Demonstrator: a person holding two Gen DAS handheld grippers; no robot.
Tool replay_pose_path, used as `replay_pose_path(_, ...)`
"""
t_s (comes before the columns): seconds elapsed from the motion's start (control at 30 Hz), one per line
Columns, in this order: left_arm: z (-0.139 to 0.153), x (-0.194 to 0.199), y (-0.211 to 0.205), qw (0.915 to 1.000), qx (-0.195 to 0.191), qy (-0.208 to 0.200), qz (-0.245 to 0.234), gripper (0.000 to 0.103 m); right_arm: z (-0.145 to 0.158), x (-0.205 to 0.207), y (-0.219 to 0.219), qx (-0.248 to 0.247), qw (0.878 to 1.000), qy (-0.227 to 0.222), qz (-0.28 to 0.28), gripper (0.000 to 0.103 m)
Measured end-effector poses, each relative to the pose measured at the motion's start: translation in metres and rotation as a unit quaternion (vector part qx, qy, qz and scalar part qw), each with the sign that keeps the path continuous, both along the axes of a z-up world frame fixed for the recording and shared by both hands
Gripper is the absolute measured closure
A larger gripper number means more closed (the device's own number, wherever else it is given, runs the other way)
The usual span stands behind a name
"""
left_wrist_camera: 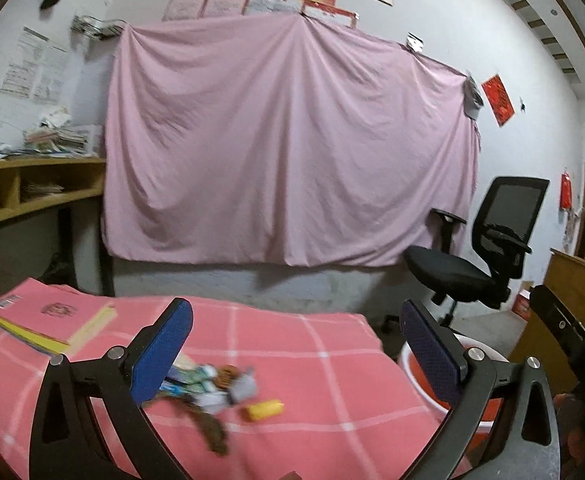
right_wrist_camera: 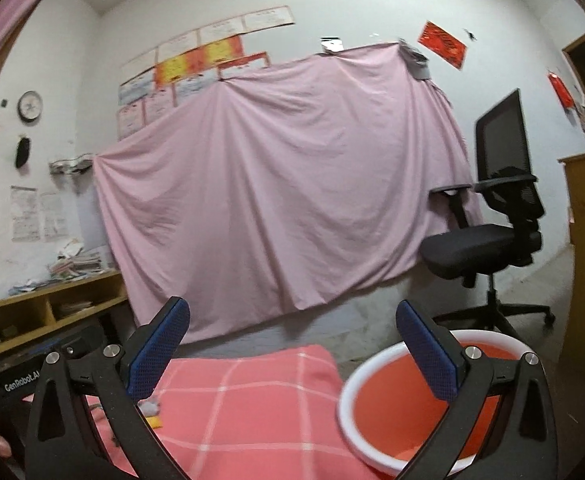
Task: Collect trash
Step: 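Move both open tools back to the remaining trash pile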
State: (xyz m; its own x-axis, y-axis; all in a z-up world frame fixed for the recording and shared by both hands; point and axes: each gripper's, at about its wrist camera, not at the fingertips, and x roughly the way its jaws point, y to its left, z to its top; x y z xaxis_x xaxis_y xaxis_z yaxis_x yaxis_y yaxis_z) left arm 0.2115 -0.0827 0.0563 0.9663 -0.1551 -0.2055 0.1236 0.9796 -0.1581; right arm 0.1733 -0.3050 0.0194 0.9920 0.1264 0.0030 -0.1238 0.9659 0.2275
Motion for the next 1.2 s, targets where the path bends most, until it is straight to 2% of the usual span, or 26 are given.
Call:
replay_pose_path(0.43, -0.022, -0.027, 0.070, 0.9974, 0.003, -0.013, 0.071, 0.001, -0.003, 0.003, 0.064, -0.053, 0.997, -0.011, 0.055, 0.000)
replay_pose_path(0.73, -0.044, -0.035, 0.092, 0.9951, 0.022, -0.010, 0.096, 0.001, -0.008, 0.006, 0.089, -0.080, 0.994, -0.006, 0.076, 0.000)
replay_pose_path(0.9, -0.051, -0.035, 0.103, 0.9960, 0.011, 0.000, 0.089, 0.002, -0.012, 0.009, 0.104, -0.100, 0.991, 0.000, 0.093, 0.000)
replay_pose_path(0.97, -0.051, -0.032, 0.106, 0.9966, 0.007, 0.013, 0.081, 0.002, -0.015, 0.013, 0.110, -0.107, 0.989, 0.012, 0.105, 0.000)
replay_pose_path(1.03, -0.054, -0.025, 0.107, 0.9966, 0.009, 0.037, 0.073, 0.002, -0.020, 0.023, 0.117, -0.113, 0.986, 0.042, 0.116, 0.000)
replay_pose_path(1.13, -0.060, -0.013, 0.108, 0.9954, 0.003, 0.075, 0.059, 0.006, -0.030, 0.041, 0.123, -0.115, 0.979, 0.098, 0.134, 0.020)
replay_pose_path(1.2, -0.063, -0.006, 0.109, 0.9941, -0.001, 0.098, 0.046, 0.014, -0.034, 0.048, 0.124, -0.114, 0.976, 0.119, 0.140, 0.021)
